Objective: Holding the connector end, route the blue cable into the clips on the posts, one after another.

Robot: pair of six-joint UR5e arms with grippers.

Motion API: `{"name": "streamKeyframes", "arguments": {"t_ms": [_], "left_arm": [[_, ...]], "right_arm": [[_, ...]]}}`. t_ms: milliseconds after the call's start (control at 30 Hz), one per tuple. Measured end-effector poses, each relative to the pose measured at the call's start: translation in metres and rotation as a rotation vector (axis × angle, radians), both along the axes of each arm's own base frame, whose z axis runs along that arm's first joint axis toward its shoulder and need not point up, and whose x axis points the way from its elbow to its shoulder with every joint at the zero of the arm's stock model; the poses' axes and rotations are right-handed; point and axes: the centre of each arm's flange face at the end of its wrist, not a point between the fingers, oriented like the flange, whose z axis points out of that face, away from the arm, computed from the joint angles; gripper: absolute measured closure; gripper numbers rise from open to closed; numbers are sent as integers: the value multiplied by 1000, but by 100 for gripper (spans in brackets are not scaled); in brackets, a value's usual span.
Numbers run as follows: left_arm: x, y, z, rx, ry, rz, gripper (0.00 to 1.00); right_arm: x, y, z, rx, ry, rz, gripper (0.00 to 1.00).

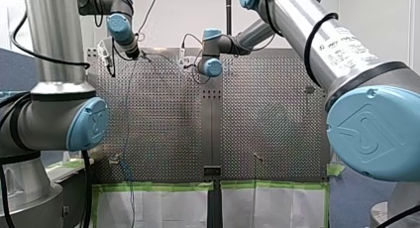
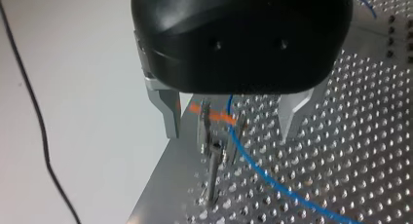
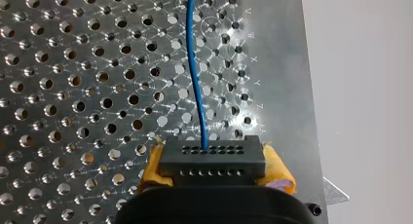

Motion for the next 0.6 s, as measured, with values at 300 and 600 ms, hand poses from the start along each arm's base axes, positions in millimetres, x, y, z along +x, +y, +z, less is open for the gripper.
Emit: {"name": "streamKeyframes", "arguments": {"t_ms": [300,600], "left_arm": [[2,-18,2,32,-33,-64,2],[14,-21,-9,98,-26,-45,2]], "right_arm": [[0,0,-1,4,0,0,100],[-1,-1,-2,10,5,-3,100]]}}
